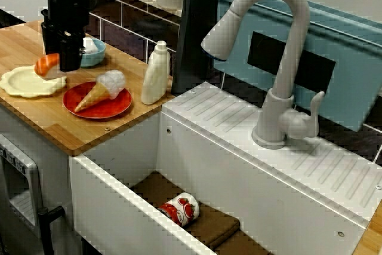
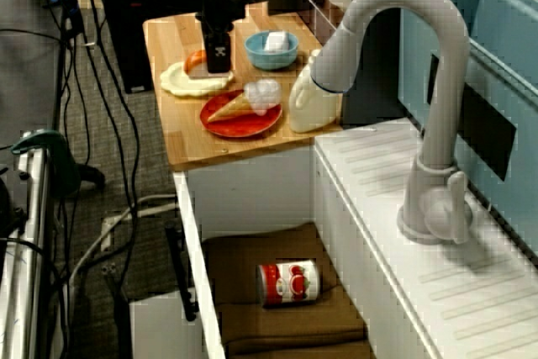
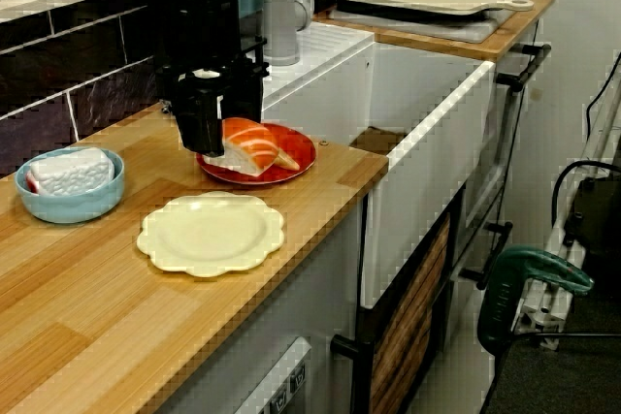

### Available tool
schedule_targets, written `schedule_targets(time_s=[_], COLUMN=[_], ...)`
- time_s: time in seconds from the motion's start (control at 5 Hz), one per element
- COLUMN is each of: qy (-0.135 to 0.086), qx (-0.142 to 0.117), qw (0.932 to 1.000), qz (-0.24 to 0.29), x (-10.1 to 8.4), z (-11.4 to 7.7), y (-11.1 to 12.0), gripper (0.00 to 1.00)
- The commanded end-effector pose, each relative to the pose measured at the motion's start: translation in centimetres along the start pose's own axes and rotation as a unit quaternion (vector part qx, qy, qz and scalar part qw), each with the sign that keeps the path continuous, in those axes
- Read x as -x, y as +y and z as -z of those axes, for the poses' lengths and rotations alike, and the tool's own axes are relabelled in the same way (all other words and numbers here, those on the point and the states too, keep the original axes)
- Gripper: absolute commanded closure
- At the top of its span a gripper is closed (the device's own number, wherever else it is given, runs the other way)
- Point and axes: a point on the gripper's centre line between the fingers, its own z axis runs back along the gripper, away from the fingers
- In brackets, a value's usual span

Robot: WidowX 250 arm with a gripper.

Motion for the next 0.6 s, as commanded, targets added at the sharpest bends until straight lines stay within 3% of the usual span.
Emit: schedule_targets(time_s=[0.0, 0.2, 0.4], qy=[-0.022, -0.002, -0.014], qx=[-0.035, 0.002, -0.001], qw=[0.9989, 1.0, 0.9998], qz=[0.02, 0.0, -0.011], x=[-2.14, -1.98, -1.7], z=[-1.57, -1.6, -1.18], y=[-0.23, -0.28, -0.69], gripper=[1.0, 1.0, 1.0])
